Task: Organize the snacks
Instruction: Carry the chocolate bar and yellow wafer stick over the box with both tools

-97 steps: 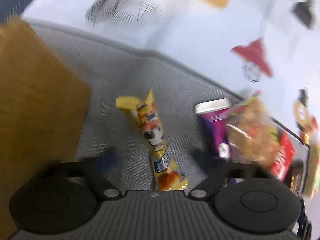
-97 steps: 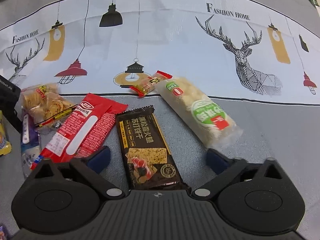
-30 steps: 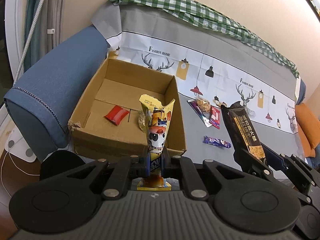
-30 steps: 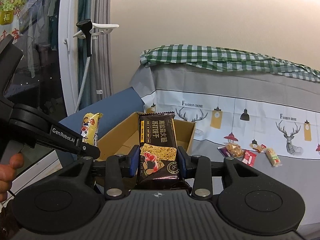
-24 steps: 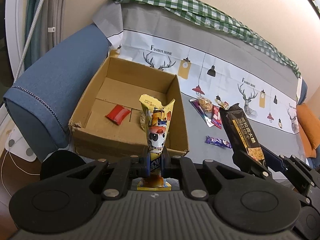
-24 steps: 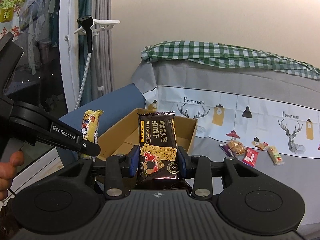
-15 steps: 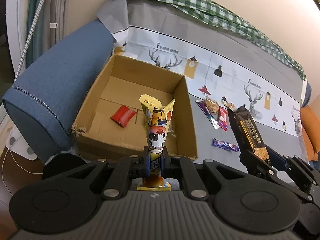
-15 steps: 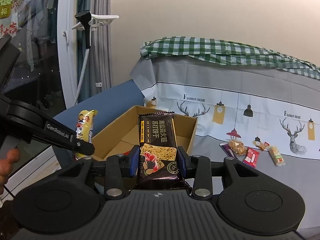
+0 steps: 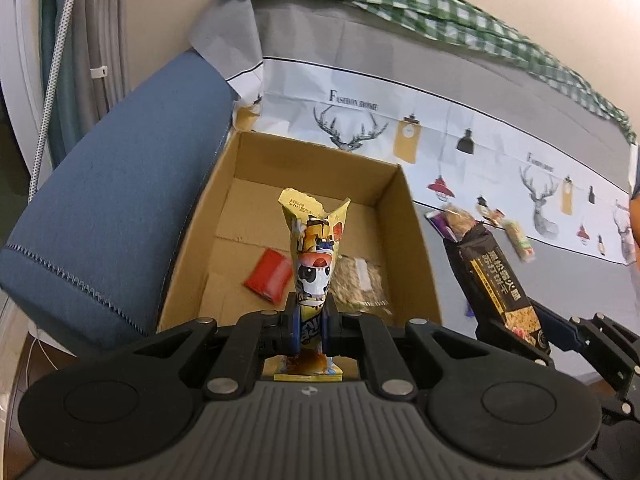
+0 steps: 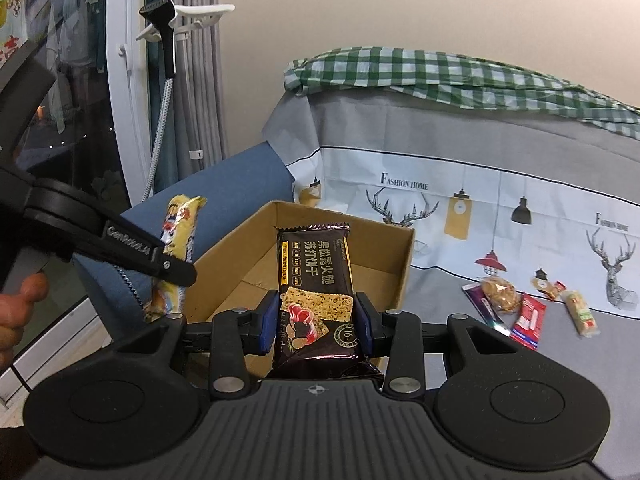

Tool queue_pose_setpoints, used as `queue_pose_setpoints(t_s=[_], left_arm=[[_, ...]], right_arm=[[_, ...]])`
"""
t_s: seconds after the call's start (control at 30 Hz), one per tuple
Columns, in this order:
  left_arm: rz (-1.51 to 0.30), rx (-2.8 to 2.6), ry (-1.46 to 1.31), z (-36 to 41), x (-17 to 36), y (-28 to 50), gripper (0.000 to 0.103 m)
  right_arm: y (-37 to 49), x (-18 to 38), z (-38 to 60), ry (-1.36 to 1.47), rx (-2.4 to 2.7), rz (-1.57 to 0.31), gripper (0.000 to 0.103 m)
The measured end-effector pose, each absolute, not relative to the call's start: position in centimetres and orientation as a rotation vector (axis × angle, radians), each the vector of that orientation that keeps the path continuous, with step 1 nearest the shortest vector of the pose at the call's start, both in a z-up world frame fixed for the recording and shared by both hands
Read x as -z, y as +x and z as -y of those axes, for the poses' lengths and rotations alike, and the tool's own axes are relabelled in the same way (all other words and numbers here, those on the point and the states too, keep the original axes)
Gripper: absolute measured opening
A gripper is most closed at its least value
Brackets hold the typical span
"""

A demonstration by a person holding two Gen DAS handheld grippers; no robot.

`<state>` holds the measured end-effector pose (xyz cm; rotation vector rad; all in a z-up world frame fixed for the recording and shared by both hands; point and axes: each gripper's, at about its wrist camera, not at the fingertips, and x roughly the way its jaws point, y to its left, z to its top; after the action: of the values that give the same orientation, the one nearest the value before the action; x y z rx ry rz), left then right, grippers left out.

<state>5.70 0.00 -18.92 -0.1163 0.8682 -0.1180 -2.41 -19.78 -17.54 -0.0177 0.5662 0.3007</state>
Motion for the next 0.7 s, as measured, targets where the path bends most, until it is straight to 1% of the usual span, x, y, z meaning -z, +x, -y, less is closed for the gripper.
queue_pose_setpoints(t_s=[0.33, 0.7], left_arm=[[-0.916, 0.085, -0.085, -0.4, 21.0, 11.2, 0.010], [-0.981, 0.061, -0.057, -0.1, 24.4, 15.4, 0.010]], right_arm=[[3.6, 20.3, 18.2, 0.014, -0.319, -0.626, 0.041], [7.7, 23.8, 17.4, 0.035, -0.329, -0.712, 0.041]])
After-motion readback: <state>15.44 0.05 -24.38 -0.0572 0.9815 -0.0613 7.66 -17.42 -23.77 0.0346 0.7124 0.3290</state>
